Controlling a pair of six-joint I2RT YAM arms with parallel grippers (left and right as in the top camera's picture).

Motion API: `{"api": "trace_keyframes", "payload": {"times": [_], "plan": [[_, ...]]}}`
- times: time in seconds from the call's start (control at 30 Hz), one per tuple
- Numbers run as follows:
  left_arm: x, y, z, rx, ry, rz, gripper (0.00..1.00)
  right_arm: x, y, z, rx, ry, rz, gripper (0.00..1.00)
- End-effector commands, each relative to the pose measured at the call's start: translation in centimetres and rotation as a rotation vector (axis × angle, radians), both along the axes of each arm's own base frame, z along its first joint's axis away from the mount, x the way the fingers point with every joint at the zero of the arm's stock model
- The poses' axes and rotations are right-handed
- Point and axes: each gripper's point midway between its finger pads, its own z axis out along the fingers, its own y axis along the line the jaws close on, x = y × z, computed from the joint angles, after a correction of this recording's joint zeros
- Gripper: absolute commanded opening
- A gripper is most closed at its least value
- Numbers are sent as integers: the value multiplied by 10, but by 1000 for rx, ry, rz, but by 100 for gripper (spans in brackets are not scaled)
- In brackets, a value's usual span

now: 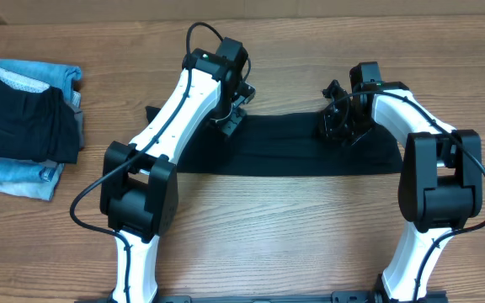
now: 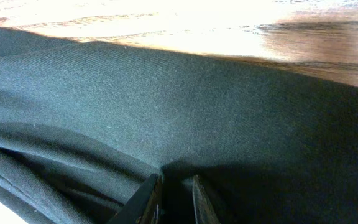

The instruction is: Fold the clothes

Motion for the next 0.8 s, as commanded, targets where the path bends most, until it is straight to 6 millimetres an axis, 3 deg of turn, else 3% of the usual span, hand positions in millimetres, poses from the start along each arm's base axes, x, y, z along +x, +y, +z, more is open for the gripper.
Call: {"api": "trace_keyframes", "payload": {"times": [0.0,0.13,0.3,0.43,0.77], "plan": [[-13,-11,-12,-51,51,-206,44,0,-8,1,-42,-7,-8,22],[-23,-20,-15,-100,78,-335,46,0,-8,1,-44,-6,-8,23],[-10,-27,-17,-115,10,-437,42,0,-8,1,-45,-7,-8,27],[-11,-32,-26,-112,4,-541,40,1,-12,0,-70,-8,-12,27],[-8,-43,-36,-116,-17,-580,39,1,-16,-2,-89,-9,-14,28]]}}
